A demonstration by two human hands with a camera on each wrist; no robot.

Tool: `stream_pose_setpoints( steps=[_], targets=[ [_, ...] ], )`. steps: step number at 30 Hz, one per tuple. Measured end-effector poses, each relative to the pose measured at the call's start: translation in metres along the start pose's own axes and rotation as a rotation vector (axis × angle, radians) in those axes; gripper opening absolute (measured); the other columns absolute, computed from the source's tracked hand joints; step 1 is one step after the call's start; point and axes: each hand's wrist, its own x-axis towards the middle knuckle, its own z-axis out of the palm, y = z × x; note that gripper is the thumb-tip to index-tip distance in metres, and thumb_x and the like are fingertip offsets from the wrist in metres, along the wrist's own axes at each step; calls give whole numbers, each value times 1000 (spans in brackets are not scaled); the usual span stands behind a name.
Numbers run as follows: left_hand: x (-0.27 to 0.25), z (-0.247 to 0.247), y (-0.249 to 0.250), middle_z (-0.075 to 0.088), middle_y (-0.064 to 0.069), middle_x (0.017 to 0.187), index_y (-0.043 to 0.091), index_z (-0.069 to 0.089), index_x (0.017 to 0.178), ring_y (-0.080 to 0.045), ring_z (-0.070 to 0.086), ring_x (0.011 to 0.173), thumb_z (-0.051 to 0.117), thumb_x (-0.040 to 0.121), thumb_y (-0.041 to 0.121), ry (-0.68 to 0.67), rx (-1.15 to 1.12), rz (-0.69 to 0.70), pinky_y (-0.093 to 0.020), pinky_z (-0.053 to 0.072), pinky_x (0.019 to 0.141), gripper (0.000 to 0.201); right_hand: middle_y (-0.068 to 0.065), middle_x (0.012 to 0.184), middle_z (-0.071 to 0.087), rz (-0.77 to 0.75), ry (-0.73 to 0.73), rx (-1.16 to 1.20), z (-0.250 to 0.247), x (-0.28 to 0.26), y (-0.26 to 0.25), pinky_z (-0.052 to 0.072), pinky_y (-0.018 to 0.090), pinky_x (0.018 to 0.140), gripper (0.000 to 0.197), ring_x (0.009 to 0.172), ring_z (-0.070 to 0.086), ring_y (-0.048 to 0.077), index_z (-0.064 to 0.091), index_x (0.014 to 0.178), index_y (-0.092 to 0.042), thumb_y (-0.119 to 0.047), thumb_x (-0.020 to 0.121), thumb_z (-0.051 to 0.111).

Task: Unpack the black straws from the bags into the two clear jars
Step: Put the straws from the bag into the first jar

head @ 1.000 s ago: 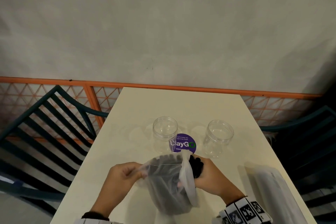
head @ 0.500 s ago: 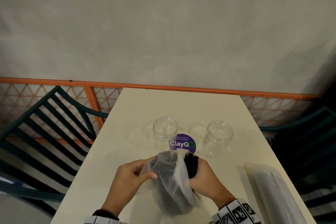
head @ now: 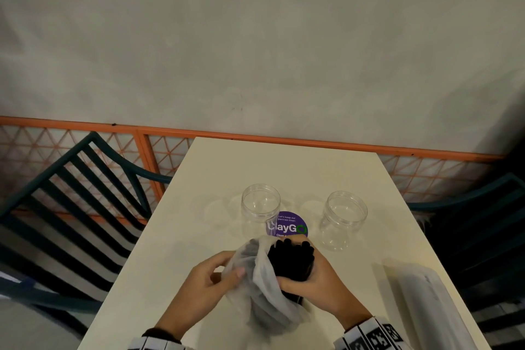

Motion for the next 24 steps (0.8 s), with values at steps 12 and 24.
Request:
stream_pose_setpoints(
  steps=[12, 24],
  targets=[
    [15, 5, -16, 65, -10, 72, 18, 53, 101, -23, 60, 66, 40, 83, 0, 76, -273, -222, -29, 51, 59, 28, -20, 106, 58, 14, -118, -93, 4, 11, -6, 45, 12, 86, 83, 108, 56, -2, 32, 116, -35, -26, 56, 89],
    [20, 10, -4, 43, 0, 57, 12, 49, 53, -16, 41, 62, 56, 72, 56, 316, -56, -127, -31, 32, 64, 49, -14, 121, 55, -23, -137, -128, 14, 16, -2, 41, 17, 99, 88, 117, 51, -1, 35, 126, -31, -35, 55, 87]
  ],
)
